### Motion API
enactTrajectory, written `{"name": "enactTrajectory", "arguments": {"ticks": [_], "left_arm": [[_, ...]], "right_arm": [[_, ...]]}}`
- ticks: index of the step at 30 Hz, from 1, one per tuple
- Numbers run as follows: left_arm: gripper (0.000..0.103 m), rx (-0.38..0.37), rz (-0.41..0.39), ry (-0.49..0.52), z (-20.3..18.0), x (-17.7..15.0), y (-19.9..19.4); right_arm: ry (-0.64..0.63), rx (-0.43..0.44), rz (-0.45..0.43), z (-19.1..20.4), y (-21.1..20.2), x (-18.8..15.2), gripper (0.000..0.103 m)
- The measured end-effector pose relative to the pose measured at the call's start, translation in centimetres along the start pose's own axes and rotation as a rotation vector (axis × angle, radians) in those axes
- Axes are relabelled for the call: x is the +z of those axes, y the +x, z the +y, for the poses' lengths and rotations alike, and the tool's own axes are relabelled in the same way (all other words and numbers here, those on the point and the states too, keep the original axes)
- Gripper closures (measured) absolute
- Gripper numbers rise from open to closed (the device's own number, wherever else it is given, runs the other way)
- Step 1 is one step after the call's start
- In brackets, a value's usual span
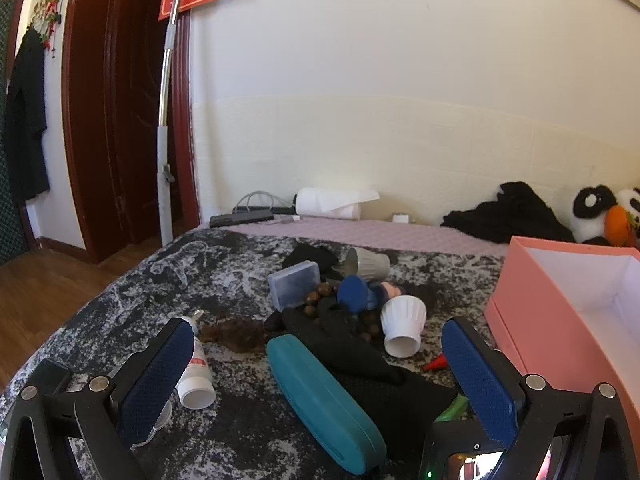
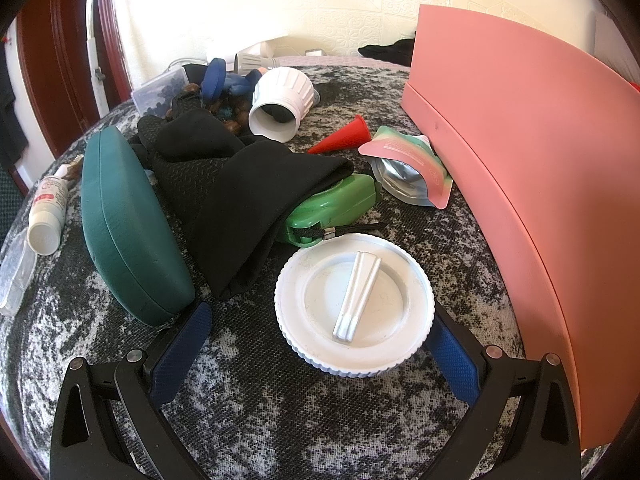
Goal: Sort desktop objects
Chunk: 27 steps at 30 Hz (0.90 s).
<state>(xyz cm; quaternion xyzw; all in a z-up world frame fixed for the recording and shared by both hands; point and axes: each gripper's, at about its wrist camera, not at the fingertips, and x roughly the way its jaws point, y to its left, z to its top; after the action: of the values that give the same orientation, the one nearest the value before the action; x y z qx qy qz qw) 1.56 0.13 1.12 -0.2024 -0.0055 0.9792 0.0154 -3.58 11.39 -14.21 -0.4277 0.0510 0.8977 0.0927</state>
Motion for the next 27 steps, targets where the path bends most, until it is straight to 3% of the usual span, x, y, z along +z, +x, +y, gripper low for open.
{"name": "enactTrajectory", "arguments": {"ticks": [14,20,27], "left_arm": [[0.001,0.049,0.042,-0.021,1.9,-0.2,1.5],[0.001,0.07,0.048,0.022,1.8,-0.7,1.3],[0.0,0.007,-0.004,-0.043,2.9,0.2,-1.7]], "right_arm": [[-0.005,-0.004,0.008,0.1,0.0,0.1,0.0],[0.0,0.01,0.004,-0.2,-0.1,0.2,0.0],[-0.041,-0.073,-0.285,0.7,-8.5,-1.2,0.002]]}}
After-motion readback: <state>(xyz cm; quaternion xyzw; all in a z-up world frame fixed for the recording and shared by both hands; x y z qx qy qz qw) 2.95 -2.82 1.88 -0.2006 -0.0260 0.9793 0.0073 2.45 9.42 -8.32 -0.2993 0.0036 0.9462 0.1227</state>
